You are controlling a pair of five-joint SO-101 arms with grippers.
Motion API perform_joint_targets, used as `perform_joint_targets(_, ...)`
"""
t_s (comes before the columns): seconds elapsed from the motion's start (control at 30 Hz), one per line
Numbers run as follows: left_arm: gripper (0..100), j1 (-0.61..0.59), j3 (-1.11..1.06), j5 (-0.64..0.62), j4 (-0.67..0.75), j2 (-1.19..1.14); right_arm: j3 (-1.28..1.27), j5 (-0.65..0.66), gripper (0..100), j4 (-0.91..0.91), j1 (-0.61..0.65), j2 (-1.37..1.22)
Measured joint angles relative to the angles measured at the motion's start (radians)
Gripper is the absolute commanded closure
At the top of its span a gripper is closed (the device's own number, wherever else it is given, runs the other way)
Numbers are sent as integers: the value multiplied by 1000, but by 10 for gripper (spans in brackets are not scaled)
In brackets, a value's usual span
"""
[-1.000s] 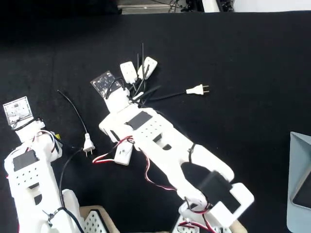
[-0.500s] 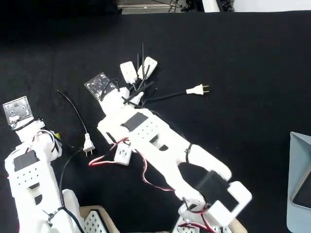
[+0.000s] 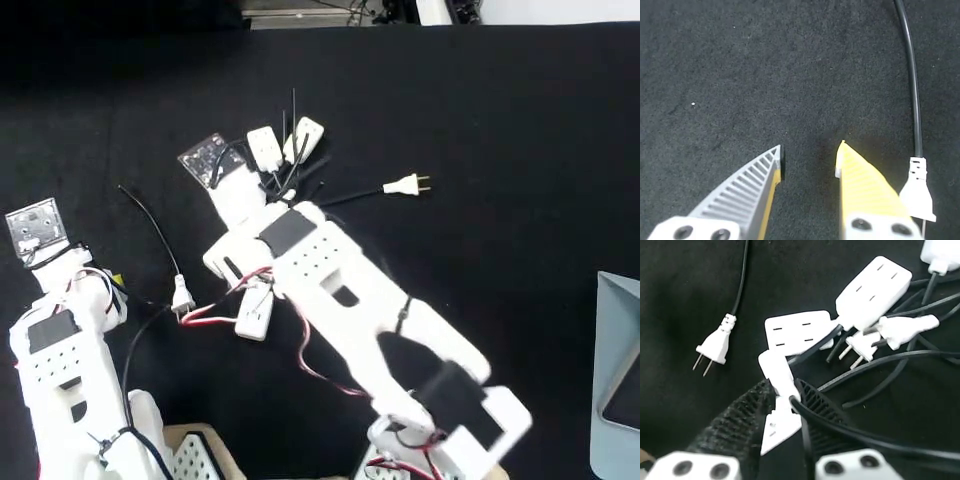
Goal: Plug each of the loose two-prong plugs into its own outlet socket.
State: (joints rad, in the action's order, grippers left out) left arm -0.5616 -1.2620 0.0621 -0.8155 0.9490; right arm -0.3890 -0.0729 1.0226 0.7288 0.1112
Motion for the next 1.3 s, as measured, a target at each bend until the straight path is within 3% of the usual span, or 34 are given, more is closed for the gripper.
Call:
perform_joint_targets(0.13, 818, 11, 0, 0, 23, 0, 0, 0, 987, 34, -2, 89)
perform_joint_targets(0.4, 817, 183, 14, 0, 138, 0, -115, 0, 987, 37, 66, 376)
perform_joint_targets(0.63, 705, 258, 129, -86, 138, 0, -279, 0, 987, -37, 89, 574)
perform_joint_targets(0.8, 705, 290, 267, -137, 23, 0, -385, 0, 987, -121, 87, 624)
perform_joint_targets(1.03, 705, 431, 367, -144, -140, 0, -410, -6, 987, -149, 87, 661)
perform_joint_targets(1.3, 705, 471, 371, -147, -198, 35, -410, -31, 987, -149, 60, 661)
